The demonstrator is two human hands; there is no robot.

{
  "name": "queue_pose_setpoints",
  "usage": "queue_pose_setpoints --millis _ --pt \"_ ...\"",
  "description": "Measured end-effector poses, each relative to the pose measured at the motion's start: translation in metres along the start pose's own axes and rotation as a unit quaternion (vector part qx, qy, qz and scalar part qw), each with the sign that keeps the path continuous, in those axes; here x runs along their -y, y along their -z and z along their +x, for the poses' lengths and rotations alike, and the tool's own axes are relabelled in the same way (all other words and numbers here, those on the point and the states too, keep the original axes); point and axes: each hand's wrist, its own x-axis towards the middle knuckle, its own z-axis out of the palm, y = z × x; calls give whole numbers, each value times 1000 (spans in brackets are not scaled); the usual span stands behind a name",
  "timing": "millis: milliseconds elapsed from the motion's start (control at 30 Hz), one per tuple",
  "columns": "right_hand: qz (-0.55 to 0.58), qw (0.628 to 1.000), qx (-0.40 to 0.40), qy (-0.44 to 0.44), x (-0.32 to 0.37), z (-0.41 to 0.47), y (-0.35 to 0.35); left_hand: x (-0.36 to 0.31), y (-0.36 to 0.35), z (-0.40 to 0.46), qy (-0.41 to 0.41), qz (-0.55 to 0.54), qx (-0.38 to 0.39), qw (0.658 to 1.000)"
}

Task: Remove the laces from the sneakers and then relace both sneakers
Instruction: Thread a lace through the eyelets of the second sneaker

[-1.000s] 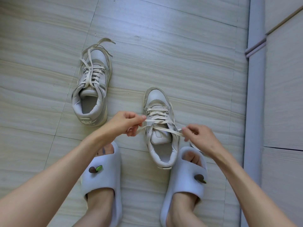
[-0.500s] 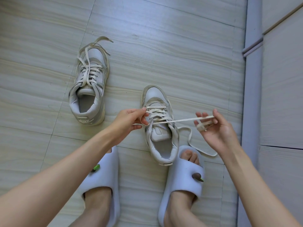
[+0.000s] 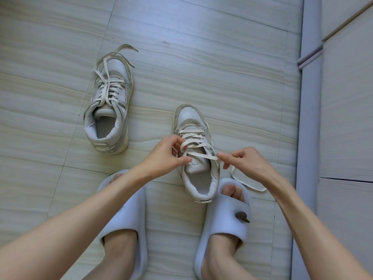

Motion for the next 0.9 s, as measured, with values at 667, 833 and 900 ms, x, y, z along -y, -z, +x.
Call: queue_pose_setpoints --millis 667,833,900 --pt "701 683 46 -201 -7 1 -23 11 -24 -11 126 -161 -99 974" --pt "645 732 53 -212 2 13 -40 10 -15 -9 114 -154 -136 972" --pt "639 733 72 -220 5 16 -45 9 -10 -7 95 -126 -139 978"
